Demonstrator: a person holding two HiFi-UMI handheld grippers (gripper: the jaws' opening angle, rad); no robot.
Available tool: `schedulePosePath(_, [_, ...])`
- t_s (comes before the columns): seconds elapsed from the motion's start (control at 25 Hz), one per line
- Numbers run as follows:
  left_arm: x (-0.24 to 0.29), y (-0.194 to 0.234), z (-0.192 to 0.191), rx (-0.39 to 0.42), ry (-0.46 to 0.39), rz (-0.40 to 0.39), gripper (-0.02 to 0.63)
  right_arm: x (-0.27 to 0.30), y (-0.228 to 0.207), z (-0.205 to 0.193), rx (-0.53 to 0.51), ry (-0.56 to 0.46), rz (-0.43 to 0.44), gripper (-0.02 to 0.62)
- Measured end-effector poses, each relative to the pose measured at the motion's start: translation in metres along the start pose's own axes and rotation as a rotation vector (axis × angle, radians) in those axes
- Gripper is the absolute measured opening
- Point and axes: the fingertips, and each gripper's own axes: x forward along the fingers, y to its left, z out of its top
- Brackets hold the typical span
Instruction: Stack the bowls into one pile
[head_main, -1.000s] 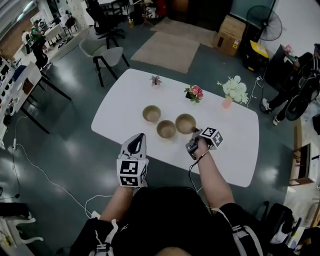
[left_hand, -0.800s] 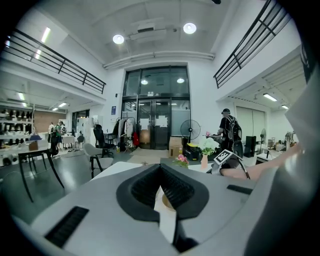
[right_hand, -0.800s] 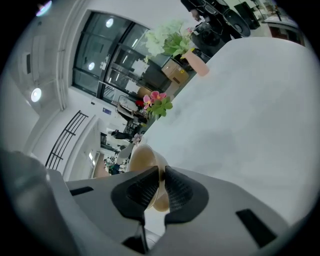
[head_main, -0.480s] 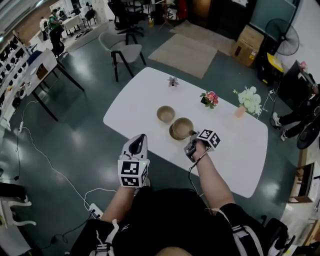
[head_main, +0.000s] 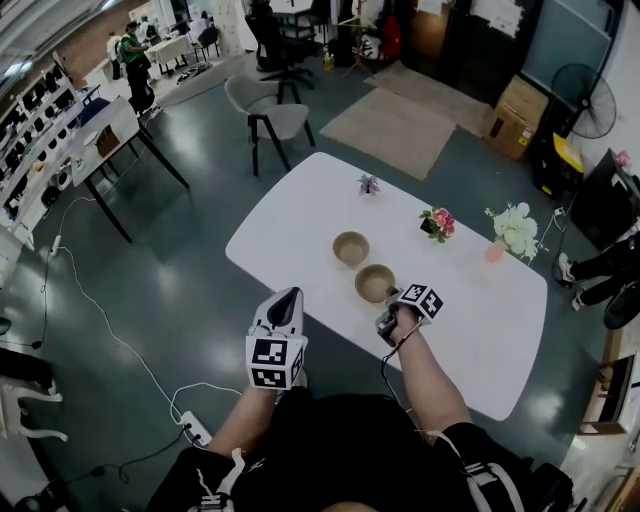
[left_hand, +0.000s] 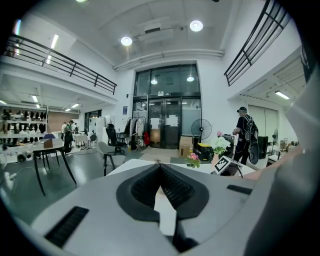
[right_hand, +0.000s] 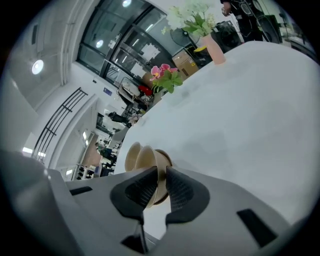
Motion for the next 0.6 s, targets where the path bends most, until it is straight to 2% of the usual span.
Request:
schedulePosePath(0.36, [0.011, -0.007, 0.003, 0.002, -0.001, -0.037, 0.014, -0.013, 0.018, 0.019, -0.212, -0.078, -0.008, 0.109])
schedulePosePath(0.48, [0.016, -0.010, 0.008, 0.008, -0.010, -0.056, 0.014, -0.032, 0.032, 0.034, -0.311, -0.165, -0.013, 0.109])
schedulePosePath(0.6, [0.023, -0.017, 0.012, 0.013, -0.015, -0.075, 0.014, -0.059, 0.055, 0.056, -0.435, -0.298, 0.012, 0.109])
